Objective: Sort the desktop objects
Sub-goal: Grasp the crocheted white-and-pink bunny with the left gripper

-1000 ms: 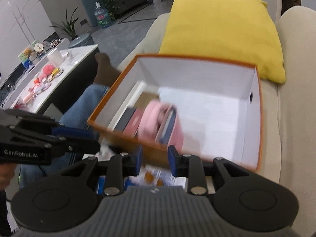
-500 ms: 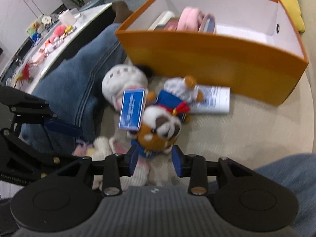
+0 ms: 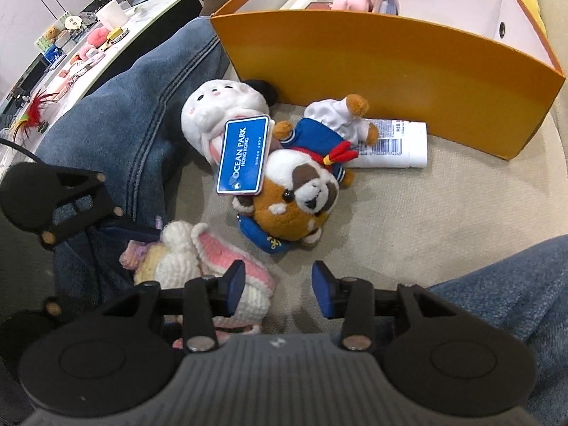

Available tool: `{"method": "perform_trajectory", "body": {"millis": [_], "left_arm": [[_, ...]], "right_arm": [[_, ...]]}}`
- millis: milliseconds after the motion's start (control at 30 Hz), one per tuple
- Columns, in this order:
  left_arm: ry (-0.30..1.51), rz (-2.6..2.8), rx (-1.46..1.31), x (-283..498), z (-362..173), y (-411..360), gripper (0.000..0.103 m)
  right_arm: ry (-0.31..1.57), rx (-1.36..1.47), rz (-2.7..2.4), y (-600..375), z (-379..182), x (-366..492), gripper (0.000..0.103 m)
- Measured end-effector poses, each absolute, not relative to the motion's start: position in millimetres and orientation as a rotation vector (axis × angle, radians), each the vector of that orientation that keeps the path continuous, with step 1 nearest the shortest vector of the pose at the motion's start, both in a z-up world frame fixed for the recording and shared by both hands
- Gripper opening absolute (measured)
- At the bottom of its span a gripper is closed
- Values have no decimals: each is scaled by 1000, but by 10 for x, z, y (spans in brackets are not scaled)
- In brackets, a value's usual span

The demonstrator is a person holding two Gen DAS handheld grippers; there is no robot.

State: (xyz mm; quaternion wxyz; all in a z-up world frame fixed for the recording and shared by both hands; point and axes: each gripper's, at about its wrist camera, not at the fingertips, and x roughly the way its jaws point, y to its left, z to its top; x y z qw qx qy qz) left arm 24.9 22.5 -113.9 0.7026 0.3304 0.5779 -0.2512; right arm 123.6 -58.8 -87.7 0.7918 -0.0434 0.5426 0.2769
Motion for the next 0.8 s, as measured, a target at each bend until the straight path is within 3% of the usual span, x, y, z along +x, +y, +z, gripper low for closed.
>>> {"method": "perform_trajectory", "body": {"millis": [300, 433, 800], "left_arm": [[1275, -490, 519, 347, -968, 483, 52], [1221, -425, 418, 330, -742, 580, 24], [1140, -358, 499, 400, -677, 559, 24]], "right_arm": [[1117, -101, 571, -651, -817, 1243, 44], [1114, -51, 552, -731, -770, 1343, 44], [1121, -43, 557, -712, -732, 1344, 43]]}}
